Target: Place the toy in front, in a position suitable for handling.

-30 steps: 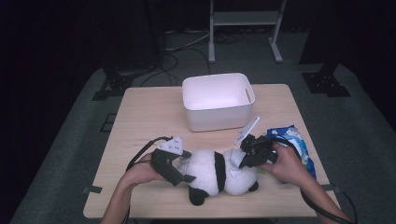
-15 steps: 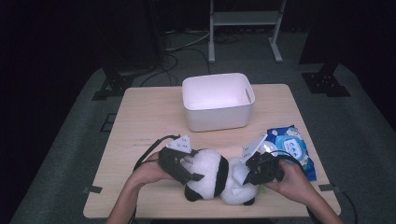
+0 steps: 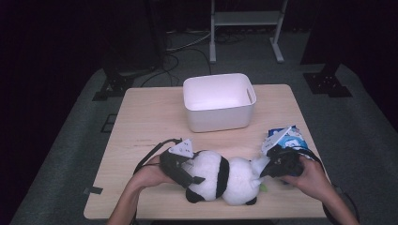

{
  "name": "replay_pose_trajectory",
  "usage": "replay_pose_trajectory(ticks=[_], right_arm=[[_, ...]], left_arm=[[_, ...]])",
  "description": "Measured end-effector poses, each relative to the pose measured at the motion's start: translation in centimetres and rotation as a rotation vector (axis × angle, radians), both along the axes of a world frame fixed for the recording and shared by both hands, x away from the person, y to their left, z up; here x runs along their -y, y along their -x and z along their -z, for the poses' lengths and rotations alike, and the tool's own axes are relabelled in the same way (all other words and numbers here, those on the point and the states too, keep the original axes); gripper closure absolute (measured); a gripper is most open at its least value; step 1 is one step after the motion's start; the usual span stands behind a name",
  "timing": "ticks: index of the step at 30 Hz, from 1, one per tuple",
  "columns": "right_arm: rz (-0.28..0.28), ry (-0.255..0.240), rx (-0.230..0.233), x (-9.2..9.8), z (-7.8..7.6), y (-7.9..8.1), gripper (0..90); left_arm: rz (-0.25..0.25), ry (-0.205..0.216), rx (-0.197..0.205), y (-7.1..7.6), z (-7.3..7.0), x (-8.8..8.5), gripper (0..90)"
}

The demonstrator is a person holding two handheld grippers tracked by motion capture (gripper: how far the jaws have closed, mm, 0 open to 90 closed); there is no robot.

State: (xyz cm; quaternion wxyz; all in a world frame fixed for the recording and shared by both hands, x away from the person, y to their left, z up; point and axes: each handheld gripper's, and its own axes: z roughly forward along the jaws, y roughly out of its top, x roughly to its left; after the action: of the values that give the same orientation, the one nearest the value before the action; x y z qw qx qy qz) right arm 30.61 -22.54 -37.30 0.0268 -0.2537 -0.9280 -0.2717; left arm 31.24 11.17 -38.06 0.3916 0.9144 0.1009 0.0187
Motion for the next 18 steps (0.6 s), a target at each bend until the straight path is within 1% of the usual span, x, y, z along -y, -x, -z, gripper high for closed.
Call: replay_pose_trajectory(ticks=[1, 2, 3, 4, 5, 6, 8, 10, 11, 13, 14, 15, 17, 18], right_arm=[[0.014, 0.010, -0.005, 0.3, 0.2, -0.1, 83.7], [0.014, 0.010, -0.005, 0.3, 0.2, -0.1, 83.7], [0.039, 0.037, -0.025, 1.1, 1.2, -0.5, 83.6], [0.039, 0.037, -0.025, 1.1, 1.2, -0.5, 83.6], [0.048, 0.044, -0.052, 1.5, 2.1, -0.8, 83.6], [0.048, 0.044, -0.052, 1.5, 2.1, -0.8, 83.6], [0.047, 0.042, -0.062, 1.5, 2.5, -1.0, 83.6], [0.045, 0.038, -0.058, 1.2, 2.4, -1.1, 83.7], [0.038, 0.040, -0.043, 0.6, 2.0, -1.4, 83.7], [0.032, 0.047, -0.035, 0.1, 1.5, -1.7, 83.7], [0.032, 0.047, -0.035, 0.1, 1.5, -1.7, 83.7], [0.027, 0.053, -0.019, -0.7, 0.8, -2.1, 83.8], [0.023, 0.053, -0.014, -0.9, 0.5, -2.3, 83.8], [0.017, 0.046, -0.003, -1.3, 0.1, -2.5, 83.7]], left_arm=[[0.006, -0.007, 0.005, 0.1, -0.1, 0.0, 15.5], [0.006, -0.007, 0.005, 0.1, -0.1, 0.0, 15.5], [0.007, -0.009, 0.007, 0.1, -0.1, 0.0, 15.5], [0.007, -0.009, 0.007, 0.1, -0.1, 0.0, 15.5], [0.010, -0.006, 0.006, 0.1, 0.0, 0.0, 15.5], [0.010, -0.006, 0.006, 0.1, 0.0, 0.0, 15.5], [0.012, -0.005, 0.004, 0.2, 0.0, 0.0, 15.6], [0.016, -0.010, 0.005, 0.2, -0.1, 0.0, 15.5], [0.015, -0.012, 0.006, 0.2, -0.1, -0.1, 15.5], [0.013, -0.010, 0.002, 0.2, -0.1, -0.1, 15.5], [0.013, -0.010, 0.002, 0.2, -0.1, -0.1, 15.5], [0.009, -0.008, -0.001, 0.2, 0.0, -0.2, 15.5], [0.007, -0.005, -0.003, 0.2, 0.0, -0.2, 15.5], [0.008, -0.007, -0.002, 0.2, 0.0, -0.2, 15.4]])
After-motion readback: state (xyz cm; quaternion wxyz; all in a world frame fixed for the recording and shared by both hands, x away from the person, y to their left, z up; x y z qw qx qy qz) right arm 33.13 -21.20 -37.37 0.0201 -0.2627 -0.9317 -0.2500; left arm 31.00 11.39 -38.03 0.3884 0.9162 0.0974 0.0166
